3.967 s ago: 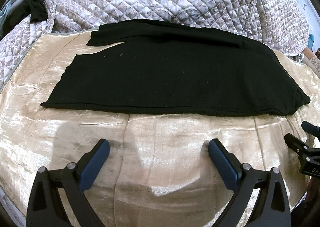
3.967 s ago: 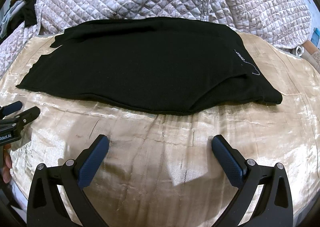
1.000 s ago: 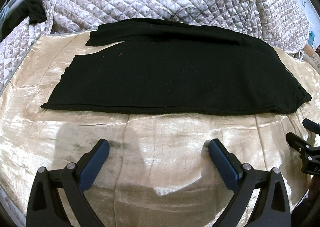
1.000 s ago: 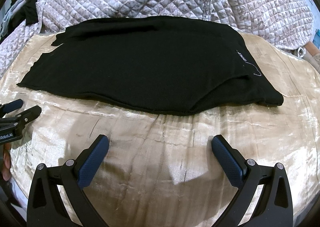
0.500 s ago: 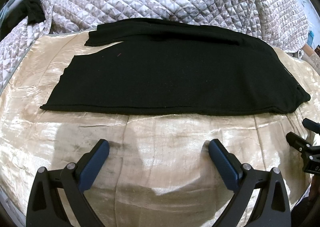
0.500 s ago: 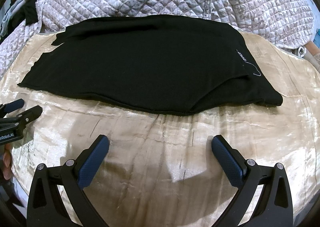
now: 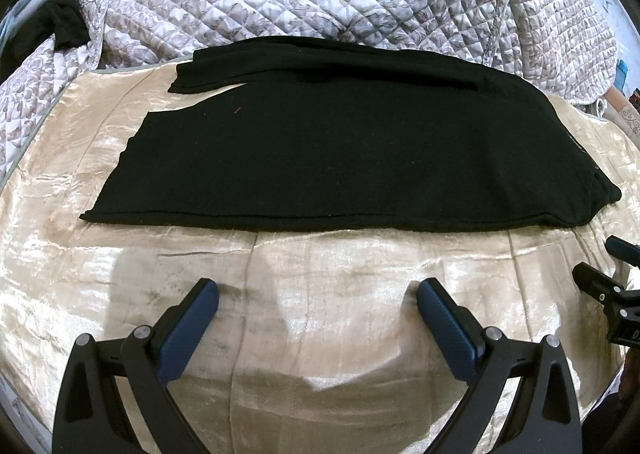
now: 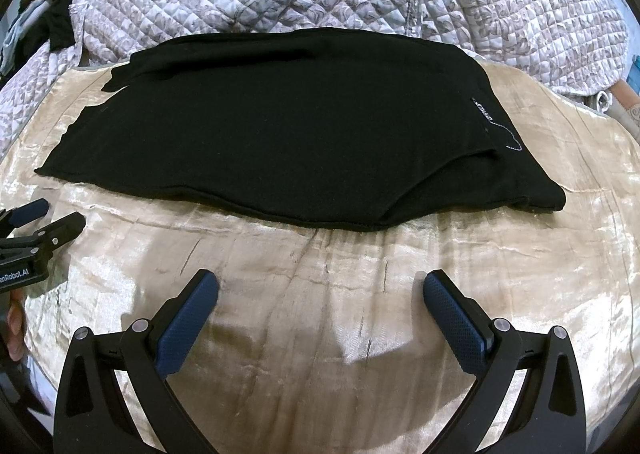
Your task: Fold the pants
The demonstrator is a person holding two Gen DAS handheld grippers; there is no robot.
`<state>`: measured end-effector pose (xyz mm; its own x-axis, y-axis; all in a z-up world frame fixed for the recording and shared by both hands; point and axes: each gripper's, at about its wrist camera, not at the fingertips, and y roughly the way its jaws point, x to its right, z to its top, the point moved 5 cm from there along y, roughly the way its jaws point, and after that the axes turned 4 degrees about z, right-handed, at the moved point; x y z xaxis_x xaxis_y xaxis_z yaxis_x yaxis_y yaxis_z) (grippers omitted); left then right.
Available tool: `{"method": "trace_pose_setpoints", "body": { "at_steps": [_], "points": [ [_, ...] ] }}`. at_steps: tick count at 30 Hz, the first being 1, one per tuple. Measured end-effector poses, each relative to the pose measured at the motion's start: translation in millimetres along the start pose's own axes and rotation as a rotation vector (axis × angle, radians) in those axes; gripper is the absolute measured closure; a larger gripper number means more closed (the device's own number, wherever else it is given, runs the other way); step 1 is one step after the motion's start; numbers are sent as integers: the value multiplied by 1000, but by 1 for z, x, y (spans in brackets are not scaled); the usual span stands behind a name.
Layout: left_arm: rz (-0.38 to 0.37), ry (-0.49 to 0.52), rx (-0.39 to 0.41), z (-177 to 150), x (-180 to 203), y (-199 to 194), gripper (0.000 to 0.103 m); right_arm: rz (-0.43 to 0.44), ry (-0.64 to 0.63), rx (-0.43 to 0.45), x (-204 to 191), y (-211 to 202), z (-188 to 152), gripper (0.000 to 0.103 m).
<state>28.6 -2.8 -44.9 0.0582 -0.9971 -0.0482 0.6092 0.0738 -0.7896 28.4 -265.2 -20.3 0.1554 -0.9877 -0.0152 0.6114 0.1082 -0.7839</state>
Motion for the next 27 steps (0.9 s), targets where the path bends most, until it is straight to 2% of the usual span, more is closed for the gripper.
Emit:
{"method": "trace_pose_setpoints", "body": {
  "at_steps": [6, 20, 23, 27],
  "points": [
    [-9, -9, -1, 2, 0, -1, 2, 10, 12, -1, 1, -2, 1, 1],
    [-84, -74, 19, 14, -11, -7, 2, 36, 93, 22, 19, -11, 8, 1],
    [-99, -119, 24, 19, -22, -6, 2, 51, 130, 37, 27, -15, 14, 1],
    [-121, -214, 14, 24, -45, -1, 2, 91, 248, 60, 55, -16, 20, 1]
  ]
}}
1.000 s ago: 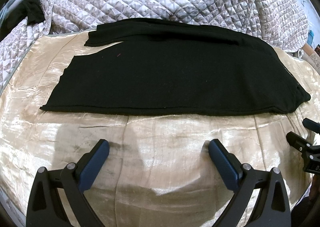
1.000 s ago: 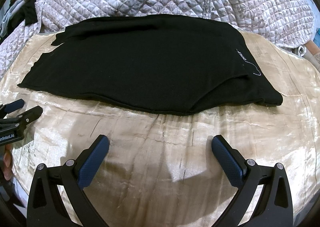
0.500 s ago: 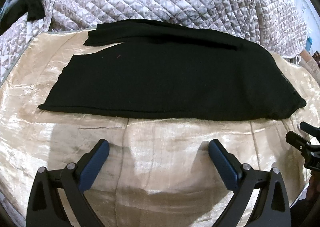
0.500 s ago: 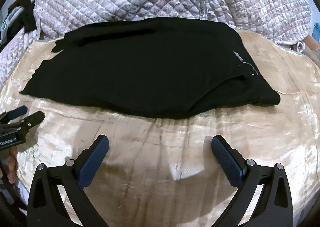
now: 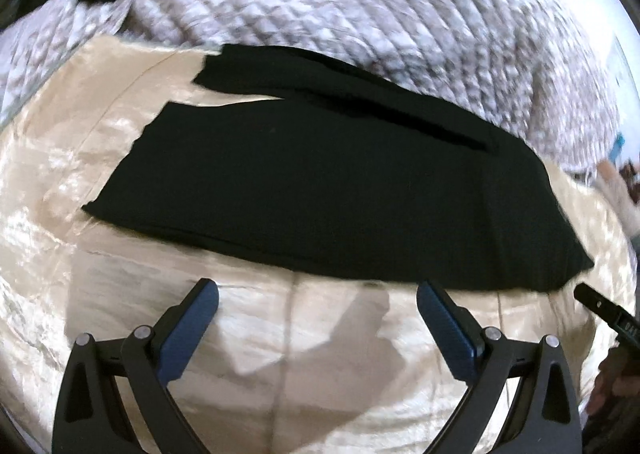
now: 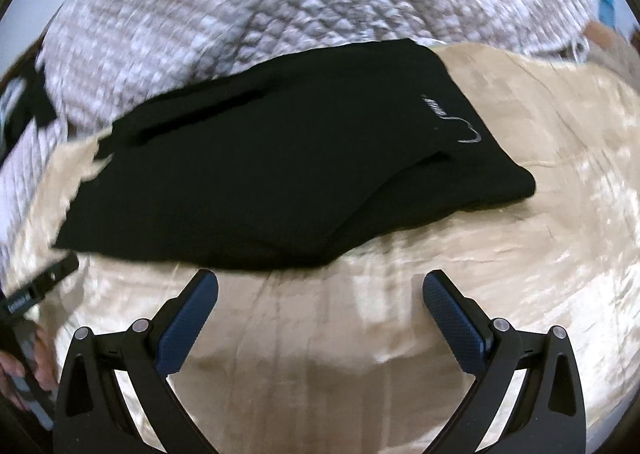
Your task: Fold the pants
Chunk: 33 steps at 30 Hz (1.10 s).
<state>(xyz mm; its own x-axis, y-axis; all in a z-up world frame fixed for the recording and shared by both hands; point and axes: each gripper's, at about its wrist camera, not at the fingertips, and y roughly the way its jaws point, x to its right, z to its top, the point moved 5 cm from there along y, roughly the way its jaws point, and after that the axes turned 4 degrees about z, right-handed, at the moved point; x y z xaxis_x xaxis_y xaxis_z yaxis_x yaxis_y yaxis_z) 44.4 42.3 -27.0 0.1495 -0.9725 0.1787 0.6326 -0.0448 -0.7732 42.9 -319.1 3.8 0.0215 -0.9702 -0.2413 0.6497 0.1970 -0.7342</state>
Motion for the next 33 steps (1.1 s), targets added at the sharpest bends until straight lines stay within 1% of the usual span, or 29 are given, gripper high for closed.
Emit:
{"method": "trace_pose_setpoints", "body": {
  "at_steps": [3, 5, 8, 10, 12, 13, 14, 15, 18, 19, 20, 21, 22, 23, 24, 26, 27, 28, 29, 30, 33],
  "points": [
    [-29, -80, -2, 7, -16, 4, 3, 39, 93, 15, 16, 2, 7, 1],
    [-46, -112, 5, 12, -22, 5, 3, 63, 145, 23, 23, 5, 12, 1],
    [-18, -166, 20, 20, -36, 9, 3, 108, 223, 38, 31, 13, 26, 2],
    [-4, -237, 19, 23, -54, 15, 3, 123, 254, 48, 35, 14, 29, 6],
    [-15, -281, 23, 26, -64, 19, 3, 147, 310, 66, 44, 18, 35, 15],
    [-23, -292, 25, 28, -66, 19, 3, 154, 332, 71, 48, 19, 38, 17],
    [-29, -300, 29, 29, -66, 19, 3, 158, 343, 75, 51, 20, 39, 21],
    [-31, -303, 32, 30, -66, 20, 3, 159, 361, 81, 55, 21, 41, 27],
    [-16, -286, 51, 35, -65, 24, 6, 152, 382, 87, 60, 23, 44, 38],
    [-8, -282, 57, 37, -65, 25, 12, 152, 389, 87, 61, 24, 44, 41],
    [-2, -283, 61, 39, -66, 26, 19, 149, 392, 88, 63, 24, 44, 49],
    [-1, -289, 64, 41, -68, 28, 23, 141, 399, 90, 66, 24, 43, 57],
    [-2, -300, 67, 42, -70, 28, 31, 140, 405, 92, 68, 23, 43, 62],
    [-6, -310, 69, 44, -74, 29, 40, 138, 413, 92, 71, 23, 43, 71],
    [-4, -322, 66, 45, -77, 31, 46, 135, 423, 91, 75, 24, 43, 75],
    [16, -339, 61, 46, -83, 32, 74, 145, 439, 90, 79, 24, 42, 77],
    [25, -347, 60, 47, -86, 34, 80, 150, 444, 91, 80, 24, 42, 80],
    [25, -357, 56, 48, -88, 35, 89, 151, 442, 91, 80, 24, 42, 82],
    [30, -362, 52, 49, -90, 35, 98, 155, 439, 92, 80, 24, 43, 89],
    [34, -363, 47, 50, -91, 36, 98, 157, 440, 93, 80, 23, 42, 94],
    [47, -343, 48, 53, -86, 28, 99, 169, 441, 96, 81, 20, 45, 98]
  ]
}}
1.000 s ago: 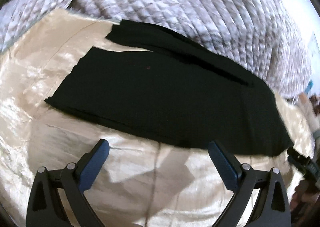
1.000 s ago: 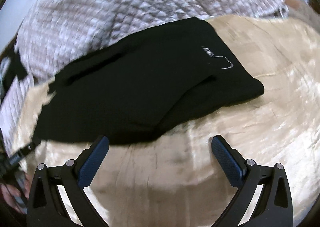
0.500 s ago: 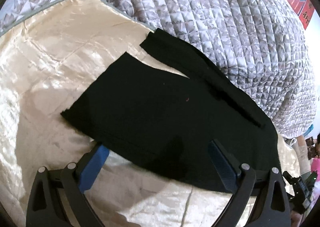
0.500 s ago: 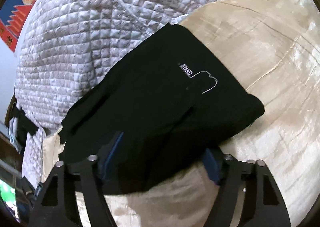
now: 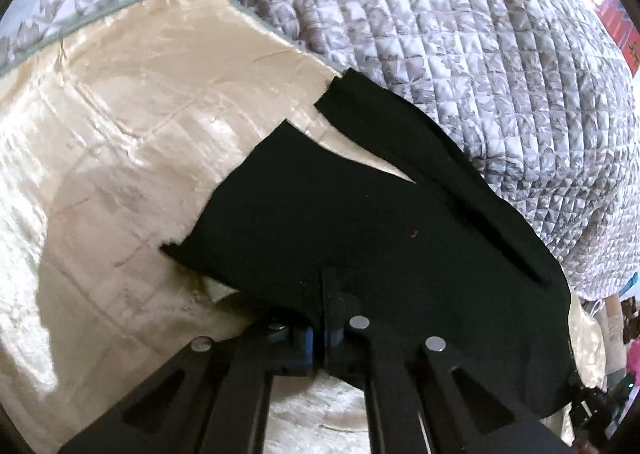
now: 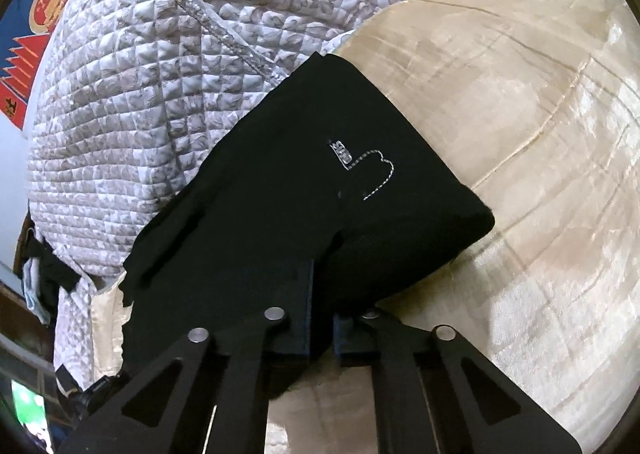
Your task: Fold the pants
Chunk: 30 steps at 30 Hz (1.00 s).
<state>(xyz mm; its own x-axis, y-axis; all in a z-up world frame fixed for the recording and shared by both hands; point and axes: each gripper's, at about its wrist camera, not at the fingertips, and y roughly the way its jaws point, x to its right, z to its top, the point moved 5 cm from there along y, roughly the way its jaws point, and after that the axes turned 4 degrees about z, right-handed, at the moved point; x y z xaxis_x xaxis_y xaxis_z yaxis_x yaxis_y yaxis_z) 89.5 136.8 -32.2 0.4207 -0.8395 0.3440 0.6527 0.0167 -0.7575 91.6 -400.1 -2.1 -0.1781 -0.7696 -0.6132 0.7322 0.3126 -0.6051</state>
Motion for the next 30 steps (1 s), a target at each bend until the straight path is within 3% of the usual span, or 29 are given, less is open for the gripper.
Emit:
{"method": "trace_pose_setpoints", "body": {
  "at_steps": [9, 17, 20, 23, 26, 30],
  "points": [
    [-21, 88, 47, -3, 16, -67, 99, 52, -1, 12, -14, -45, -2, 101],
    [-34, 104, 25, -57, -8, -116, 99, 22, 50, -7, 9, -102, -47, 101],
    [4, 140, 15, -73, -16, -115, 99, -3, 72, -15, 19, -120, -66, 101],
    [47, 130, -63, -82, -24, -98, 99, -65, 129, -84, 46, -111, -83, 101],
    [68, 121, -44, -81, -27, -107, 94, -74, 138, -87, 48, -113, -84, 100],
    [181, 113, 0, -72, -40, -125, 93, -175, 88, -50, 42, -132, -82, 76]
  ]
}}
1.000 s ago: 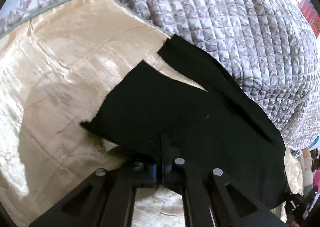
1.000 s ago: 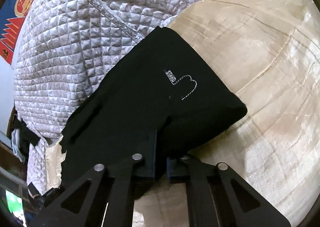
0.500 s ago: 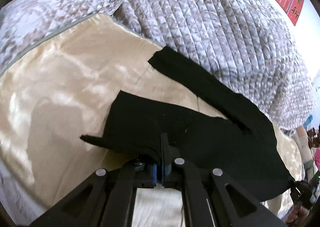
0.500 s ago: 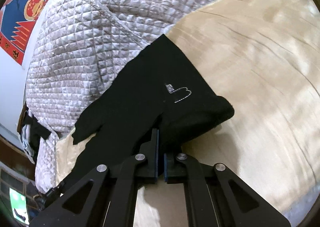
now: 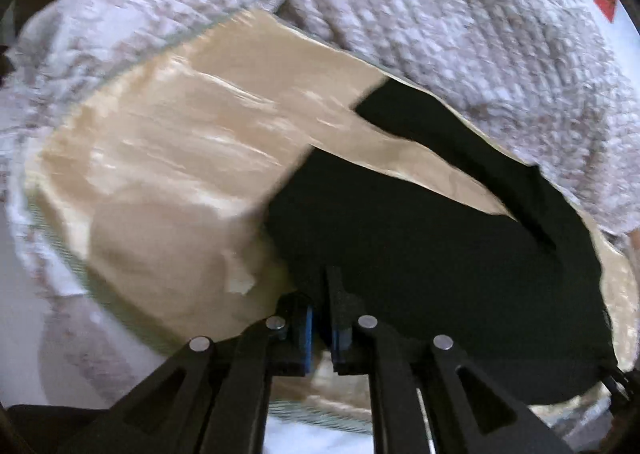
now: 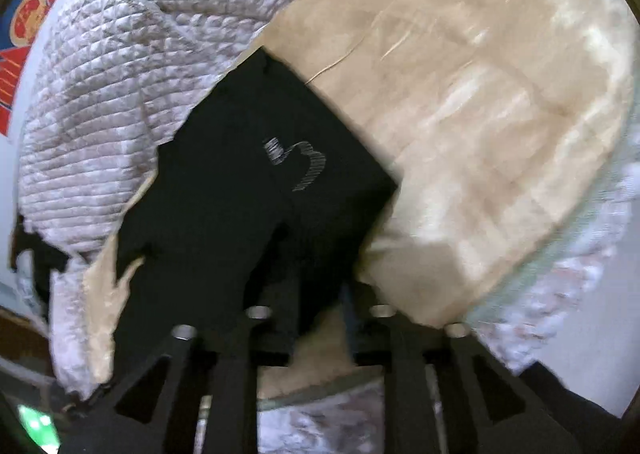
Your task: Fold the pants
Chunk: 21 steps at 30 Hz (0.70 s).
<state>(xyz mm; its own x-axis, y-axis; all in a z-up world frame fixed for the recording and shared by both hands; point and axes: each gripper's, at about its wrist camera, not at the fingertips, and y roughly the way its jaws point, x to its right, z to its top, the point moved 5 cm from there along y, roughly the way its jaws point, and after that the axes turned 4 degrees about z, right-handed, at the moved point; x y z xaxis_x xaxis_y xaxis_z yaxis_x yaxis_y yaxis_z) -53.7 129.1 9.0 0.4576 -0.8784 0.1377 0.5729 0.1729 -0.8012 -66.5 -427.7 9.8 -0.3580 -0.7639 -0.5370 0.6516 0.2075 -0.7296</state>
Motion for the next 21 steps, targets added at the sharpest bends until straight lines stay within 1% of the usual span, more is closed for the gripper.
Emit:
{"method": "trace_pose_setpoints", "body": {
  "at_steps": [1, 3, 4, 6, 7, 8, 9, 10, 11, 13, 14, 16, 17, 18, 19, 20, 21],
  "points": [
    [29, -3, 12, 3, -4, -3, 93, -41, -11, 32, 3, -9, 1, 75],
    [61, -6, 46, 10, -8, -11, 93, -126, -29, 109, 7, -27, 7, 75],
    [59, -1, 60, 13, -6, -14, 93, -155, -40, 146, 7, -34, 11, 75],
    [32, 26, 83, 19, 7, -18, 92, -162, -105, 195, -3, -40, 21, 75],
    [15, 40, 87, 23, 17, -19, 89, -153, -139, 190, -11, -37, 24, 75],
    [-8, 58, 85, 27, 28, -17, 78, -127, -198, 168, -26, -28, 26, 75],
    [-40, 86, 82, 29, 41, -15, 72, -115, -242, 149, -35, -21, 25, 75],
    [-68, 113, 85, 30, 54, -12, 62, -114, -285, 127, -44, -11, 24, 75],
    [-87, 143, 81, 30, 66, -6, 60, -112, -343, 100, -55, 3, 23, 75],
    [-99, 198, 58, 28, 81, 8, 60, -107, -388, 70, -61, 19, 22, 75],
    [-93, 218, 52, 27, 85, 17, 60, -132, -395, 56, -59, 31, 25, 75],
    [-31, 228, 4, 21, 79, 37, 60, -199, -376, 36, -42, 42, 28, 75],
    [-7, 214, -32, 19, 72, 48, 60, -212, -331, 33, -29, 44, 31, 76],
    [3, 191, -54, 17, 65, 53, 60, -189, -284, 42, -21, 41, 34, 76],
    [-14, 174, -44, 18, 62, 51, 60, -202, -265, 60, -17, 36, 38, 76],
    [-4, 175, -39, 20, 63, 47, 60, -235, -264, 93, -14, 29, 43, 76],
    [-1, 181, -27, 24, 67, 43, 60, -231, -266, 106, -15, 26, 45, 76]
  ]
}}
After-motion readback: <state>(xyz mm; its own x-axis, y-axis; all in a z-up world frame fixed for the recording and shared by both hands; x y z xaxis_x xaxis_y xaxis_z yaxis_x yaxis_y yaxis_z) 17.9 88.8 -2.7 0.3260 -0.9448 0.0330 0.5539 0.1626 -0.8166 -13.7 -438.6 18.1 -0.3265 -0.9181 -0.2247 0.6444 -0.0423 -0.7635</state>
